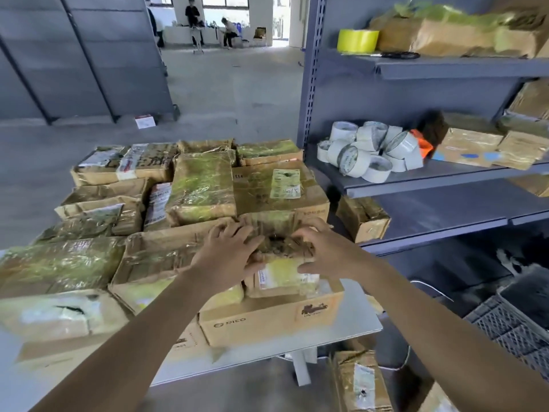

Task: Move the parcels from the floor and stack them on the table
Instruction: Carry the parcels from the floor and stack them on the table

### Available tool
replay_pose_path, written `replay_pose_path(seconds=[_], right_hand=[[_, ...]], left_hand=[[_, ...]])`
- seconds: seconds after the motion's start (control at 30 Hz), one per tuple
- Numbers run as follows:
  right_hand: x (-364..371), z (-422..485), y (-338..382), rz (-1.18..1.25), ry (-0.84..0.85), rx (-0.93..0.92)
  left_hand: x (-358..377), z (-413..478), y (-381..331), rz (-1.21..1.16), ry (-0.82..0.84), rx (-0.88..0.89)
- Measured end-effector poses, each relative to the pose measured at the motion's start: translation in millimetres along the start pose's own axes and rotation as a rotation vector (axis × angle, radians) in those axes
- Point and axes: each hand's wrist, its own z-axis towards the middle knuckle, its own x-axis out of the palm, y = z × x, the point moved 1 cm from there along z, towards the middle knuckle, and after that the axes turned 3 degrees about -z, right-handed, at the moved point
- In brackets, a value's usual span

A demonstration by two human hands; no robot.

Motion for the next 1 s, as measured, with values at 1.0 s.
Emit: replay_pose_path(seconds=[1.0], right_hand=[[71,-70,145,-0.060,-0.409,0.204]], left_hand=[[6,-147,2,-0.486,-0.502,-0.134]])
